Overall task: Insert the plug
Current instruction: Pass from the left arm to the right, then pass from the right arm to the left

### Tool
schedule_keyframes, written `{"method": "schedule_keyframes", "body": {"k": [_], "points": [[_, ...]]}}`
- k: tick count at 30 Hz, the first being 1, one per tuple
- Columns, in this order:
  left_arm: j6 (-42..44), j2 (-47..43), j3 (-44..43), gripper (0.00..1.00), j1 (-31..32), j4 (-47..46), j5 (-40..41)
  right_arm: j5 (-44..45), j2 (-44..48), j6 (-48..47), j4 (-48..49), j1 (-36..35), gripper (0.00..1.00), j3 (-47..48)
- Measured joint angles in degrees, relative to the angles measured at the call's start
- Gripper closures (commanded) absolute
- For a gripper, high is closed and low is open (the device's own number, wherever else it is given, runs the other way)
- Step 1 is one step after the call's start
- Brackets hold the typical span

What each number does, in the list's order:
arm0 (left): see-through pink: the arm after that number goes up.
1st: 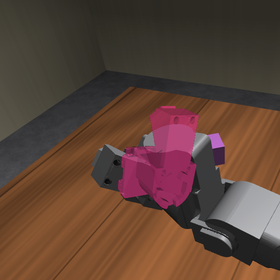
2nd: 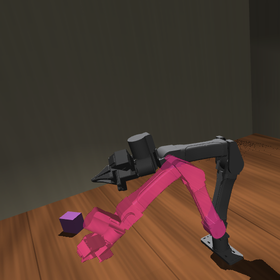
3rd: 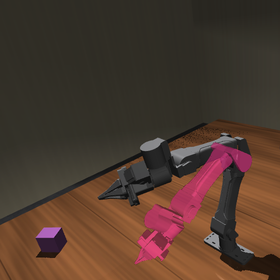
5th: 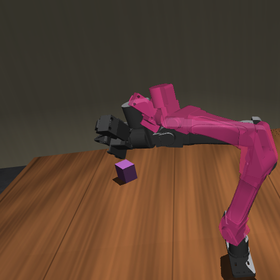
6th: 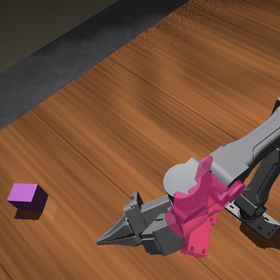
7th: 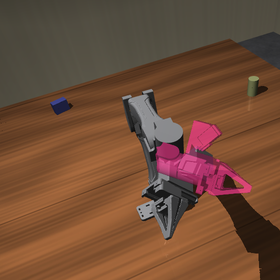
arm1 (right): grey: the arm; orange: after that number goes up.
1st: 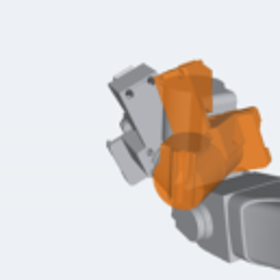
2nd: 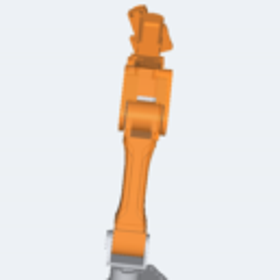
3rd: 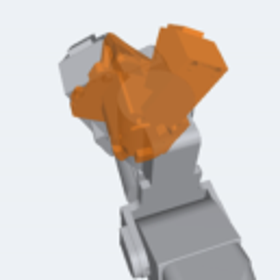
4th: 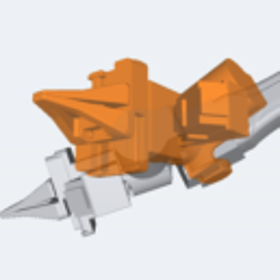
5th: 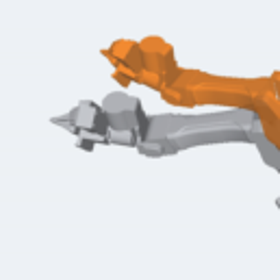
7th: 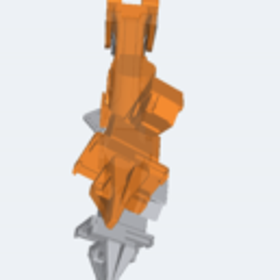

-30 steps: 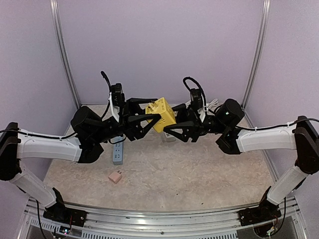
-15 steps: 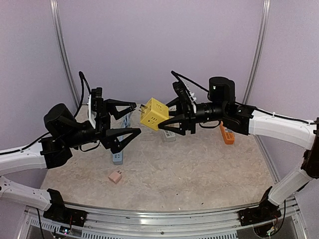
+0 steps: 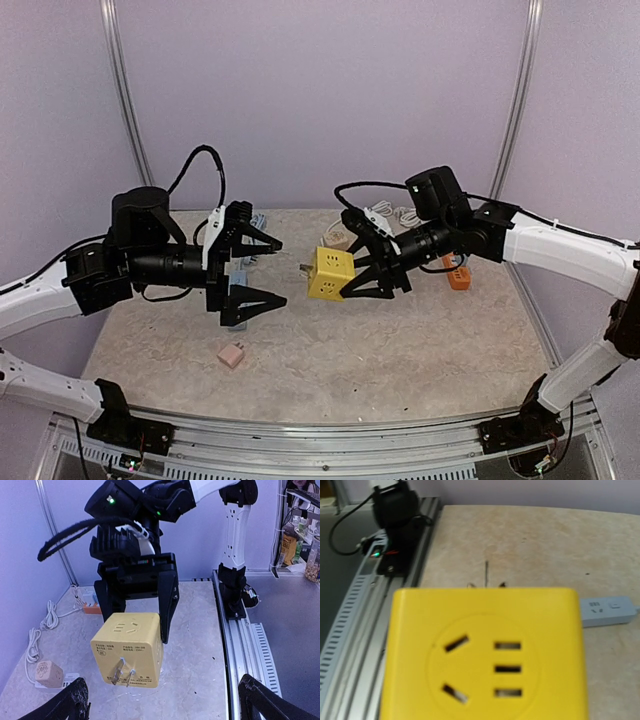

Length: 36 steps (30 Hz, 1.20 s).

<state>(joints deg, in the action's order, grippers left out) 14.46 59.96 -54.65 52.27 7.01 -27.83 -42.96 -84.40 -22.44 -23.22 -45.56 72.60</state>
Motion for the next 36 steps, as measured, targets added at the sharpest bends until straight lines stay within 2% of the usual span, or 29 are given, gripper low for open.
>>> {"method": "schedule_keyframes", "body": {"k": [9,19,23,27,30,34,36], "points": [[2.1,9.5,-1.5,0.01,0.0,3.6,-3.0,-2.0,0.9,-3.1,-3.5,-1.8,0.79,0.0],[2.1,13.1,-4.9,0.01,0.1,3.7,-5.0,-1.8,0.8,-4.5,-4.4,-4.0,0.8,0.1],[1.4,15.0,-5.3,0.07,0.3,3.5,-5.5,-1.2,0.7,-4.5,-4.4,-4.3,0.8,0.5],[0.7,16.8,-5.5,0.2,0.7,3.4,-6.1,-0.8,0.7,-4.4,-4.3,-4.3,0.8,0.7],[0.1,17.6,-5.7,0.36,0.8,3.3,-6.3,-0.7,0.7,-4.4,-4.3,-4.3,0.8,0.7],[0.7,17.9,-5.9,0.66,1.0,3.0,-5.7,0.0,0.6,-3.1,-5.0,-4.1,0.78,0.6],[0.6,17.9,-5.9,0.8,0.9,2.9,-5.6,0.2,0.6,-2.9,-5.2,-4.1,0.72,0.6]]}}
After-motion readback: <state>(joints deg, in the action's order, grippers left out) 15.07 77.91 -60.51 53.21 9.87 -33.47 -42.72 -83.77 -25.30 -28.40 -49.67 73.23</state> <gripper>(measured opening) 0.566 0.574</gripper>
